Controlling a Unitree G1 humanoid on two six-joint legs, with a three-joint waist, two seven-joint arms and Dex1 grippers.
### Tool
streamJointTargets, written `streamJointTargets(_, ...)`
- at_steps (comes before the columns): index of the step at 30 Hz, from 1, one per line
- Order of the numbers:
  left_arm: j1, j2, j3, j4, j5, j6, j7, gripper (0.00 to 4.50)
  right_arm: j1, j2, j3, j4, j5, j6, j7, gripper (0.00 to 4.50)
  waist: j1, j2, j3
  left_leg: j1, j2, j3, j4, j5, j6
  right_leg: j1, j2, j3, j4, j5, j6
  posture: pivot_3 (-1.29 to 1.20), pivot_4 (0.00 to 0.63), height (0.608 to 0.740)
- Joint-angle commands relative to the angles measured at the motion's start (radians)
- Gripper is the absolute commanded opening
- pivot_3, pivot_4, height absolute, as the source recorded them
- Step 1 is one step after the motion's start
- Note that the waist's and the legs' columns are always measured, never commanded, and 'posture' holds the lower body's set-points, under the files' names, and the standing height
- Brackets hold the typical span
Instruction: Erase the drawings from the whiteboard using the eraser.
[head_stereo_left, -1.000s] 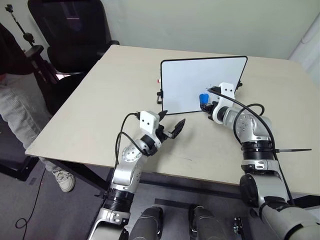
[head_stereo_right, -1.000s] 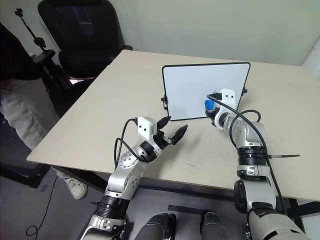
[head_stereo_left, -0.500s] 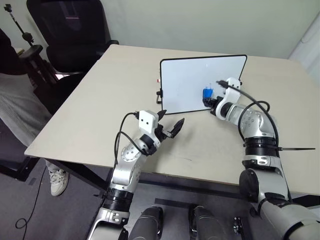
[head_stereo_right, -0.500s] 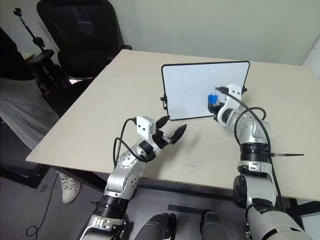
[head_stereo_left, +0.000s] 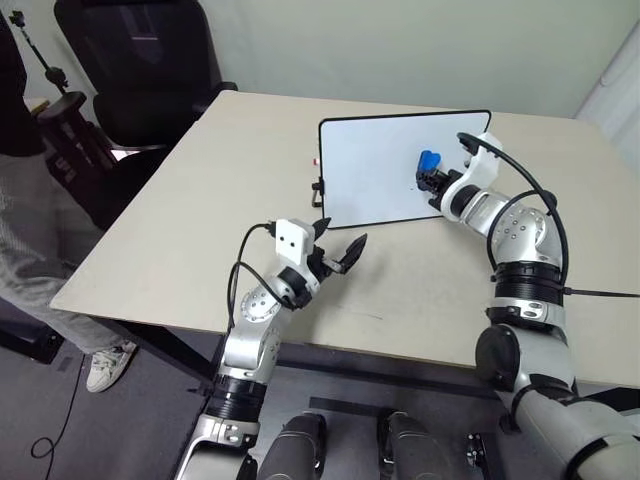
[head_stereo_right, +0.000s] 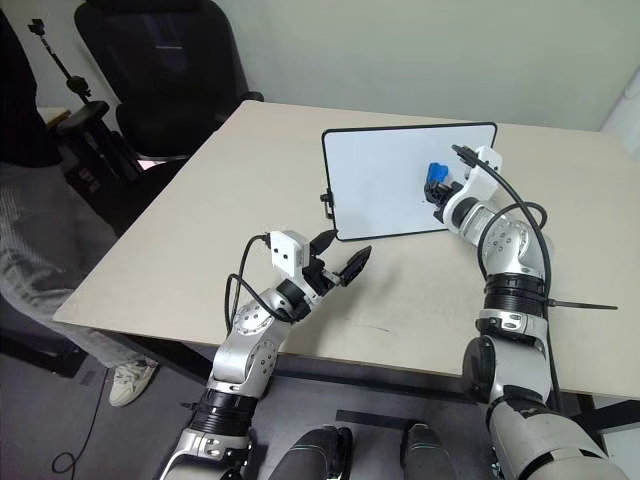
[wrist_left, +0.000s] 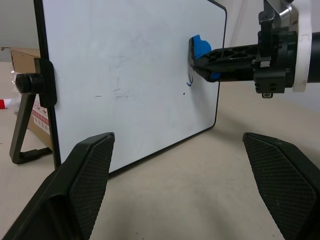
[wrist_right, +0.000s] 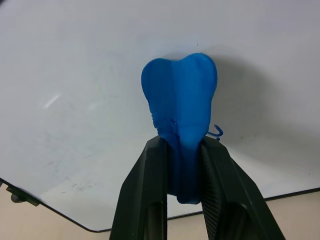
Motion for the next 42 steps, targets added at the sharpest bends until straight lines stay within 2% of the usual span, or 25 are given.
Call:
streamJointTargets(1, -0.023, 0.000, 0.005, -0.016, 0.001, -0.029, -0.003, 4.50, -0.011, -0.001, 0.027, 0.031, -0.010, 0.026, -0.018, 0.67, -0.001, 0.000, 0.000, 0.000, 0.000, 0.000, 0.000, 0.000, 0.000, 0.000, 0.000, 0.000, 0.000, 0.000, 0.000, 0.00, 0.150, 0.740)
streamJointTargets(17, -0.048, 0.000, -0.001, 0.019, 0.002, -0.046, -0.008, 4.50, 0.001, -0.030, 0.119, 0.069, -0.052, 0.151, 0.009, 0.67, -0.004, 0.000, 0.000, 0.000, 0.000, 0.000, 0.000, 0.000, 0.000, 0.000, 0.000, 0.000, 0.000, 0.000, 0.000, 0.00, 0.150, 0.740)
streamJointTargets(21, -0.052, -0.005, -0.002, 0.026, 0.003, -0.049, -0.008, 4.50, -0.010, -0.031, 0.082, 0.070, -0.049, 0.094, -0.010, 0.67, -0.004, 0.000, 0.000, 0.000, 0.000, 0.000, 0.000, 0.000, 0.000, 0.000, 0.000, 0.000, 0.000, 0.004, -0.006, 0.00, 0.150, 0.740)
streamJointTargets(31, -0.065, -0.009, 0.004, 0.049, 0.000, -0.062, -0.011, 4.50, -0.053, -0.048, -0.034, 0.074, -0.001, 0.016, -0.027, 0.67, -0.004, 0.000, 0.000, -0.001, 0.000, 0.000, 0.000, 0.000, 0.000, -0.001, 0.000, 0.000, -0.001, 0.003, -0.005, 0.00, 0.150, 0.740)
streamJointTargets(42, -0.061, -0.002, 0.012, 0.042, -0.005, -0.060, -0.016, 4.50, -0.088, -0.052, -0.070, 0.043, 0.041, -0.006, -0.023, 0.67, -0.005, 0.000, 0.000, -0.001, 0.000, 0.000, 0.000, 0.000, 0.000, -0.001, 0.000, 0.000, 0.000, 0.001, -0.001, 0.00, 0.150, 0.740)
